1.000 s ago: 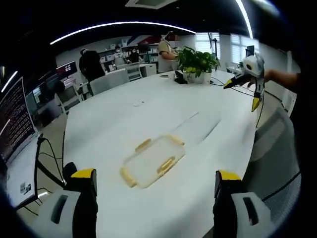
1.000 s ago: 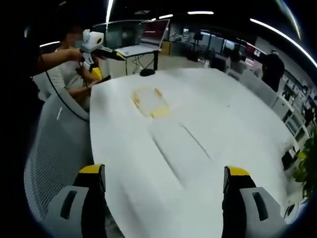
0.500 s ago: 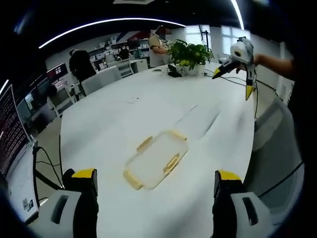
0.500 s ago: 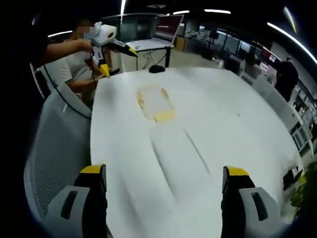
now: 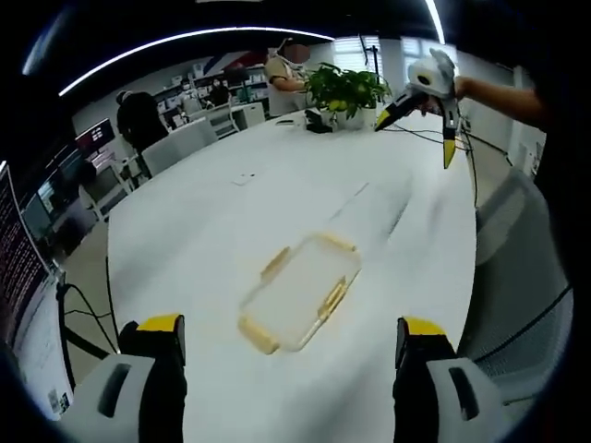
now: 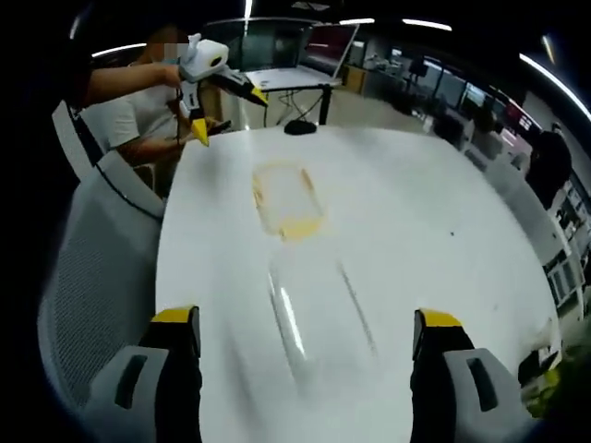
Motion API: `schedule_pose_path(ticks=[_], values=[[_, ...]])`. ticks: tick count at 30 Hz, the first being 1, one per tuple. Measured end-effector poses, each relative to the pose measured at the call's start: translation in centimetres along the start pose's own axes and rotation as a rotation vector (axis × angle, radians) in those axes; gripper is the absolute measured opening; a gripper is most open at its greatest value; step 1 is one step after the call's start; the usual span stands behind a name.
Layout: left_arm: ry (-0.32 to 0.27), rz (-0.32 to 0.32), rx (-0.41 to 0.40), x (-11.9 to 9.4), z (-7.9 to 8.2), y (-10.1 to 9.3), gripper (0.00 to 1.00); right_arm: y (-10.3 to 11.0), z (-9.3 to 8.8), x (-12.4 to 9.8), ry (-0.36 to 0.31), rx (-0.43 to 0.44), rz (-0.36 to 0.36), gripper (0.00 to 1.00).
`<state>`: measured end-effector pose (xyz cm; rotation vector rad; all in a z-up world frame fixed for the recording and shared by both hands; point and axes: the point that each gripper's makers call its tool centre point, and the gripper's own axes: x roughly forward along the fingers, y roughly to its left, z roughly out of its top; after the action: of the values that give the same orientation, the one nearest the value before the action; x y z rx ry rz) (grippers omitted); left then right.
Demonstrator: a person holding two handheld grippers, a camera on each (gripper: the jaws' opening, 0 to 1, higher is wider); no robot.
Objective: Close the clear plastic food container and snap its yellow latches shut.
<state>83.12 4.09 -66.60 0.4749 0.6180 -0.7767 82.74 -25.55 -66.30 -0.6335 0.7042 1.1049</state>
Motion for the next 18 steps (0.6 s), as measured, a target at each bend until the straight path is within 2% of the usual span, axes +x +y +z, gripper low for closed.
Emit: schedule_pose_path(ticks=[13,18], values=[[0.042,-0.038,0.042,1.6,-0.5,0.9,0.89,-0.5,3.2,2.8,0.019,-0.073,0.069,0.93],[0.065,-0.059,0.067,2.3,-0.9,1.2,0.87,-0.8,3.9,4.3,0.018,-0.092,0.091,0.92]])
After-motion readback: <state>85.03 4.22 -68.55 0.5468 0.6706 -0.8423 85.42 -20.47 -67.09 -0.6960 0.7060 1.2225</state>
